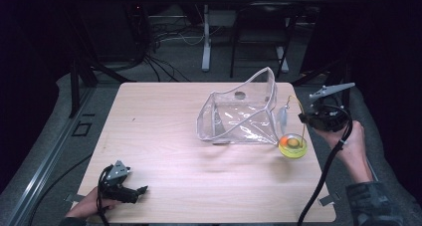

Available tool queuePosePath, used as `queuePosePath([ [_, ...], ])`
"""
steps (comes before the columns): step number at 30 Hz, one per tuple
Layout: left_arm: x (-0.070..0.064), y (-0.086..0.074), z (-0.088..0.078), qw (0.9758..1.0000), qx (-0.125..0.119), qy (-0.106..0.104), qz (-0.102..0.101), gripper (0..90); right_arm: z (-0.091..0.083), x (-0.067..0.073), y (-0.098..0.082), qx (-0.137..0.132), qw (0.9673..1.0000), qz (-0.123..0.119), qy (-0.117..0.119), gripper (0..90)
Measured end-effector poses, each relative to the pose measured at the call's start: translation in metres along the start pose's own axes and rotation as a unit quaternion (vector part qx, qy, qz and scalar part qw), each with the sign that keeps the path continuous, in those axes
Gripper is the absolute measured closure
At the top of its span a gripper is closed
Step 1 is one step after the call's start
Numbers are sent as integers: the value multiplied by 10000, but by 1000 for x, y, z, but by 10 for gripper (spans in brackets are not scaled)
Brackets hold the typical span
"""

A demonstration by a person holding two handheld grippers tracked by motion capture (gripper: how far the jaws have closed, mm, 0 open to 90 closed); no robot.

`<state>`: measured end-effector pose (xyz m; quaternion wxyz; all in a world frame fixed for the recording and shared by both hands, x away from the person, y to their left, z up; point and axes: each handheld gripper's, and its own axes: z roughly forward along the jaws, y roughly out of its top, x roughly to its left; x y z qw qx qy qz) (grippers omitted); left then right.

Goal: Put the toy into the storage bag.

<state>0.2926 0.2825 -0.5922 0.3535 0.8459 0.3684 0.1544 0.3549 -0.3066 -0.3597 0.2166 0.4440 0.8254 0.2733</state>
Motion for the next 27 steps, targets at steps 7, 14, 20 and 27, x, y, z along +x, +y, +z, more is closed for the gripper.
queuePosePath([
  [7,0,0,0,10000,12,0,9,0,-1,-8,17,146,9998,-35,-106,881],
  [14,0,0,0,10000,-4,-12,-18,0,-3,-13,29,220,9997,-34,-98,881],
  [20,0,0,0,10000,27,-16,6,0,-7,-20,43,318,9992,-69,-250,882],
  [27,0,0,0,10000,30,-18,3,0,-11,-27,52,362,9989,-23,-286,882],
])
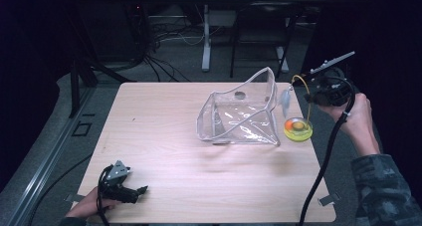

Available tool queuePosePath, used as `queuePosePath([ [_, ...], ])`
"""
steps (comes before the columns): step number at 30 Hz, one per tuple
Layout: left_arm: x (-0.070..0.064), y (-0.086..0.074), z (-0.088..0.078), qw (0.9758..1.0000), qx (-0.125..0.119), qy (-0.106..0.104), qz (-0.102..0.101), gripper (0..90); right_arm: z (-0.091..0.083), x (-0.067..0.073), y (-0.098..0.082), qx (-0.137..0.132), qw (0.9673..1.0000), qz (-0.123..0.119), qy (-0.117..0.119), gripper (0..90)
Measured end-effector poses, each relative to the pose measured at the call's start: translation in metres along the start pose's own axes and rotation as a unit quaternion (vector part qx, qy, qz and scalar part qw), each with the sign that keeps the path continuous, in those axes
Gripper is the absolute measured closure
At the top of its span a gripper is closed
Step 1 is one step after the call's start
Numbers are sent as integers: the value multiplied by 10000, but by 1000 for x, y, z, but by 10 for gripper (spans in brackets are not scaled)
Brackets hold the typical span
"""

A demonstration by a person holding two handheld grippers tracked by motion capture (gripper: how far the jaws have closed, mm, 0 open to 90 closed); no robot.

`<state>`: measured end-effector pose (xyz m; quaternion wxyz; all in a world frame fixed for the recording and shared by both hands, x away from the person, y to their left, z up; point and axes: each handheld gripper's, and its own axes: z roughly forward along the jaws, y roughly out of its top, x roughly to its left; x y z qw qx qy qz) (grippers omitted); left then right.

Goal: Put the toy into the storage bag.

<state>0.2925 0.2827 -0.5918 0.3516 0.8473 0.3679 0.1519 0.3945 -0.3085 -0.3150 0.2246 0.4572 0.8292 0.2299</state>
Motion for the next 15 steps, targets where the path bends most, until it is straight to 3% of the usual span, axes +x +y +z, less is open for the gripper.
queuePosePath([
  [15,0,0,0,10000,-2,1,1,0,-13,-7,31,359,9993,-133,-56,881],
])
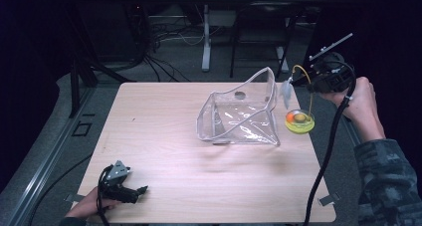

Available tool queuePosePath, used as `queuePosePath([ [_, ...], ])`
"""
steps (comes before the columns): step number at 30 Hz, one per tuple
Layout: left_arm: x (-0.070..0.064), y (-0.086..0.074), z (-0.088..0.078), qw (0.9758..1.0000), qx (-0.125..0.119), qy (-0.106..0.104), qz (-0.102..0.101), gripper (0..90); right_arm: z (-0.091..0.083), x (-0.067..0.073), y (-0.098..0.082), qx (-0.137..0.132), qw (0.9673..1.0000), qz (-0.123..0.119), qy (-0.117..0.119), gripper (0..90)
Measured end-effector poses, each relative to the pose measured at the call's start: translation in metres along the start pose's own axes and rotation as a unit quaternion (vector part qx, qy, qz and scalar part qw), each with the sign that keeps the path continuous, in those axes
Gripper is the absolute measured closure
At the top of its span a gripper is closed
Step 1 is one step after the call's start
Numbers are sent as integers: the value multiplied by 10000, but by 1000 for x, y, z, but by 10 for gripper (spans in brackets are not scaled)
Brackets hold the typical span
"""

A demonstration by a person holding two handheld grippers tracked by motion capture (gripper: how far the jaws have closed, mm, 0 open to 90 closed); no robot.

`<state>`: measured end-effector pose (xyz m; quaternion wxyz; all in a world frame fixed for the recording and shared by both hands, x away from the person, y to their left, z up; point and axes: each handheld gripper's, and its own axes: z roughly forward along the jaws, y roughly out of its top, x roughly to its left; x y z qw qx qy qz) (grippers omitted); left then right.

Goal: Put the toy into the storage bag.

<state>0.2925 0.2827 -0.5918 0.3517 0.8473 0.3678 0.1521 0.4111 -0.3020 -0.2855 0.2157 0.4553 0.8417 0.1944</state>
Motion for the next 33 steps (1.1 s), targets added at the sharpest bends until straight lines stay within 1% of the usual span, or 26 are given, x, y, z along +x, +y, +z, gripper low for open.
queuePosePath([
  [5,0,0,0,10000,0,1,1,0,-7,0,6,-45,10000,-42,-76,881],
  [6,0,0,0,10000,-1,0,0,0,-11,0,10,-79,9998,-77,-142,881],
  [9,0,0,0,10000,-1,0,0,0,-15,1,13,-120,9997,-93,-164,881],
  [12,0,0,0,10000,2,-1,-3,0,-22,2,21,-166,9995,-151,-218,881],
  [15,0,0,0,10000,2,-1,-2,0,-25,3,25,-150,9995,-192,-223,881],
  [17,0,0,0,10000,-1,0,-1,0,-30,5,32,-192,9992,-239,-267,881],
  [19,0,0,0,10000,-1,0,1,0,-31,6,34,-221,9991,-235,-277,881],
  [20,0,0,0,10000,-1,0,0,0,-35,7,39,-235,9990,-259,-285,881],
  [21,0,0,0,10000,-1,0,0,0,-35,7,39,-235,9990,-259,-285,881],
  [25,0,0,0,10000,3,-2,0,0,-45,9,52,-267,9985,-344,-320,881],
  [27,0,0,0,10000,2,-2,0,0,-46,10,54,-293,9984,-353,-334,881],
  [28,0,0,0,10000,-1,-1,2,0,-49,12,59,-304,9982,-382,-345,881],
  [29,0,0,0,10000,-1,-1,2,0,-49,12,59,-304,9982,-382,-345,881],
  [30,0,0,0,10000,0,-3,4,0,-51,14,64,-314,9980,-426,-356,881],
  [32,0,0,0,10000,0,-2,3,0,-52,16,67,-381,9977,-430,-361,881],
  [33,0,0,0,10000,0,-2,3,0,-53,17,69,-367,9976,-457,-358,881],
])
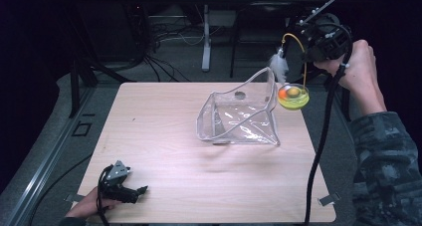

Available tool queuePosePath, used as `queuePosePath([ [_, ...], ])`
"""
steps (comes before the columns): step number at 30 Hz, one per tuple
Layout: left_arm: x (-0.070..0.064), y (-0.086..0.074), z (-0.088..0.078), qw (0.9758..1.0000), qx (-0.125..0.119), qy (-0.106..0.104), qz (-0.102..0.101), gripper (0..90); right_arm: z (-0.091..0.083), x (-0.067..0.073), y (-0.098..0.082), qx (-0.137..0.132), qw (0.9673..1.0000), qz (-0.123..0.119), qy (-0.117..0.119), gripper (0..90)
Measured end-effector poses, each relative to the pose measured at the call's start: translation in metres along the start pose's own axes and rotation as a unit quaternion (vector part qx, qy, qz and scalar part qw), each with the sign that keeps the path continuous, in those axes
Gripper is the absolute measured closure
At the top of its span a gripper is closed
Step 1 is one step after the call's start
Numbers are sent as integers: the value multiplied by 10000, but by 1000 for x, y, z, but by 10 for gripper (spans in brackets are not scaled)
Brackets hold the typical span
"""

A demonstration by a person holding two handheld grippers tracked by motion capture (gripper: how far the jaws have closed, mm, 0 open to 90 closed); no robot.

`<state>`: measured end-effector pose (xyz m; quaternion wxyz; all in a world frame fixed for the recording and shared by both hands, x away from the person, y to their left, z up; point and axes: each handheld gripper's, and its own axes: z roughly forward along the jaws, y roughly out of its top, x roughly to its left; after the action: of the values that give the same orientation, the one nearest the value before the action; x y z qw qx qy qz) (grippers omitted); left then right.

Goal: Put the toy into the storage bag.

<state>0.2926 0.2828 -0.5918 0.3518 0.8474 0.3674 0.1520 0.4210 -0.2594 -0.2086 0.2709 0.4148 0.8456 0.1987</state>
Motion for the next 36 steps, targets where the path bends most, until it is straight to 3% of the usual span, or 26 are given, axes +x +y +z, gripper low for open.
queuePosePath([
  [17,0,0,0,10000,2,-1,-3,0,-7,15,30,-188,9996,-224,33,881],
  [36,0,0,0,10000,0,-1,0,0,12,43,56,-254,9983,-495,154,880],
])
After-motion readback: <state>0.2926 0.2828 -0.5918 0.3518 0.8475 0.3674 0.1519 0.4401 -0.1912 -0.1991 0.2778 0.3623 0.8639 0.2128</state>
